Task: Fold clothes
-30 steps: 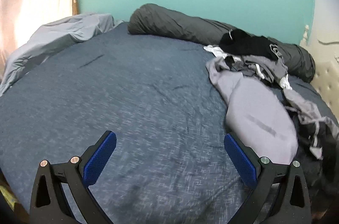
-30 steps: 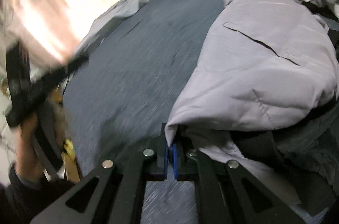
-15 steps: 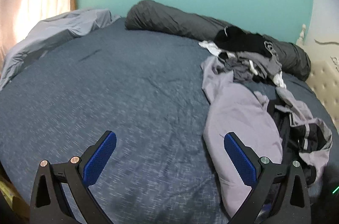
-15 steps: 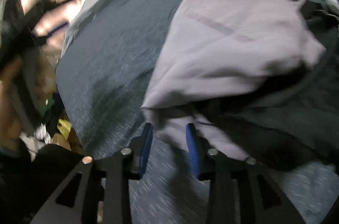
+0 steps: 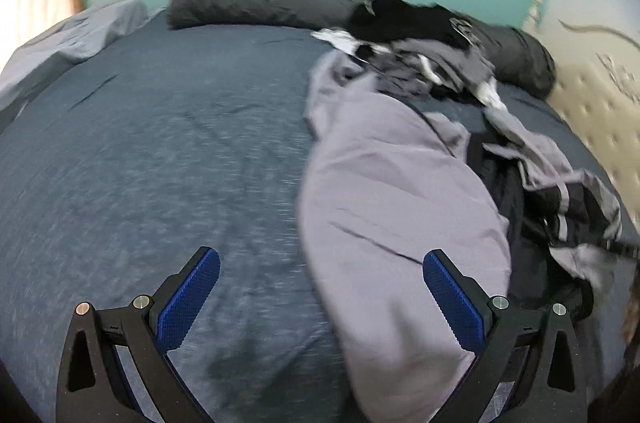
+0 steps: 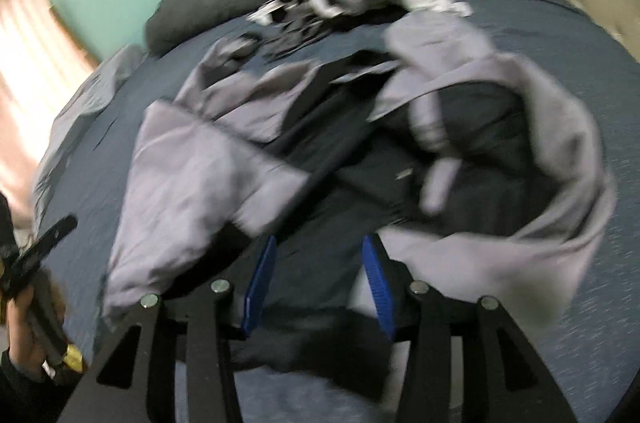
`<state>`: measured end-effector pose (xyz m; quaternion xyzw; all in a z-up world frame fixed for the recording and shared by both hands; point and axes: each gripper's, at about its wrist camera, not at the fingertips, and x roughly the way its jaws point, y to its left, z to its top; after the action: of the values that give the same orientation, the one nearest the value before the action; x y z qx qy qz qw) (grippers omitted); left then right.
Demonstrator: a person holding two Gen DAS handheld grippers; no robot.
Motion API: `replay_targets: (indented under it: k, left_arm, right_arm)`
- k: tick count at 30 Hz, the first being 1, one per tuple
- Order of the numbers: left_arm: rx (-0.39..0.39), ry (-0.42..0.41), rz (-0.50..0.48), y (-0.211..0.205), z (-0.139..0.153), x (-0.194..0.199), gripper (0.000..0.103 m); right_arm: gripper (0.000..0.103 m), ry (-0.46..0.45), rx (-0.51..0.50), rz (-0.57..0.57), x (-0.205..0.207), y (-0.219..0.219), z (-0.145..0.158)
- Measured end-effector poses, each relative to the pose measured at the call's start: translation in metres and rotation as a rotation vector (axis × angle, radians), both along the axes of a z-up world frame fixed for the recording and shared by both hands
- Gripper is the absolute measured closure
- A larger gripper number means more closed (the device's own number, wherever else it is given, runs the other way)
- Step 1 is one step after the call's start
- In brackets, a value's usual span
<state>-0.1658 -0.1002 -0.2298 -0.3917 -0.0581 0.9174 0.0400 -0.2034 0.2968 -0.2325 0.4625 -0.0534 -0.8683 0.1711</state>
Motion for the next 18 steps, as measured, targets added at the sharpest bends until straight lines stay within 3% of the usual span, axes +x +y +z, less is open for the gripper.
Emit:
replay_targets:
  k: [2,6,11,13,18]
  left_arm:
    - [0.014,-0.011,-0.043,0.015,-0.002,-0.011,0.0]
    - [-0.06,-0.002,-0.112,0.039,0.001,-0.028,0.0]
    - [-0.082,-0.05,-0.164,0.066,-0.002,-0.055,0.0]
    - [-0.097,-0.052,-0.168,0.075,-0.004,-0.061,0.0]
    - [-0.157,-0.075,-0.195,0.089,-0.015,-0.069,0.0]
  right_arm:
    - [0.057,0.025,0.018,-0.028,-0.007,0.016,0.003]
    - [0.057,0.101,0.077,-0.067,-0.02,0.038,0.022]
    - [0.047,0.149,0.121,-0.103,-0.048,0.058,0.042]
    - [0.042,0.119,0.152,-0.097,-0.067,0.06,0.039]
    - [0.041,0.049,0.212,-0.128,-0.1,0.07,0.022]
